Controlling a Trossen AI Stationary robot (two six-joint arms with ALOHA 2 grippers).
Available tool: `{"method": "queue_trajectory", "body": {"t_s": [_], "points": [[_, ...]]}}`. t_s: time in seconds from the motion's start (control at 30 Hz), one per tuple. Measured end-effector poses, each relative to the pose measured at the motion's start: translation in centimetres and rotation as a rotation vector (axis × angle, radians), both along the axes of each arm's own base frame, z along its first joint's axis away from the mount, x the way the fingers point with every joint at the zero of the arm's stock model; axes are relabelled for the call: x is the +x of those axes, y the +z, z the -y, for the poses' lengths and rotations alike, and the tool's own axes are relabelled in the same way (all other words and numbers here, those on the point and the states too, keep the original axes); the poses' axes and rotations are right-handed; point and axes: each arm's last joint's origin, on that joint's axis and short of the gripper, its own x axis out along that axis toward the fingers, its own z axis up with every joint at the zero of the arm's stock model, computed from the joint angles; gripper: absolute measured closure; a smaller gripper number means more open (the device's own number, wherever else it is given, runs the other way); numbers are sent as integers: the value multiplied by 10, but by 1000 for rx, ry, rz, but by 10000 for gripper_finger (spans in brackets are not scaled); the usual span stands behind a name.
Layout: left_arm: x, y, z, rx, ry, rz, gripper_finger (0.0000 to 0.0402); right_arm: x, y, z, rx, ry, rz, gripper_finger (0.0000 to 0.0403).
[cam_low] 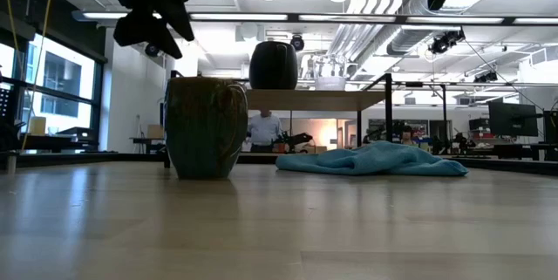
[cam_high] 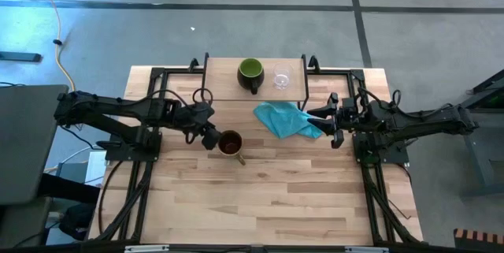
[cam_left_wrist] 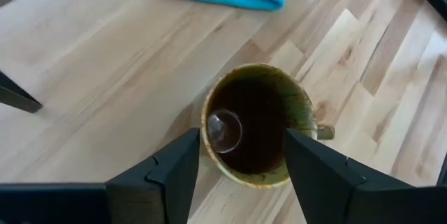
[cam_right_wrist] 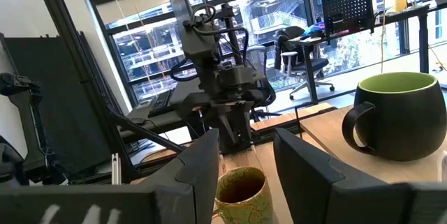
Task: Stack small to large cups/mugs on shelf
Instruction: Put the green and blue mug on the shelf
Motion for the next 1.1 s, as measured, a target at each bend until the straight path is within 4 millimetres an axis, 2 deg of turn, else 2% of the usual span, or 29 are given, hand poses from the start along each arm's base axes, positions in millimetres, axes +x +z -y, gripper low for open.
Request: {"method": "queue_trajectory", "body": {"t_s": [0.4,1.1], "points": [[10,-9,0,-11,-36,-27,259,0,0,0,20,2,-3,275],[25,-25,-2,-7,-32,-81,261,13,-12,-1,55,13,-84,275]]}}
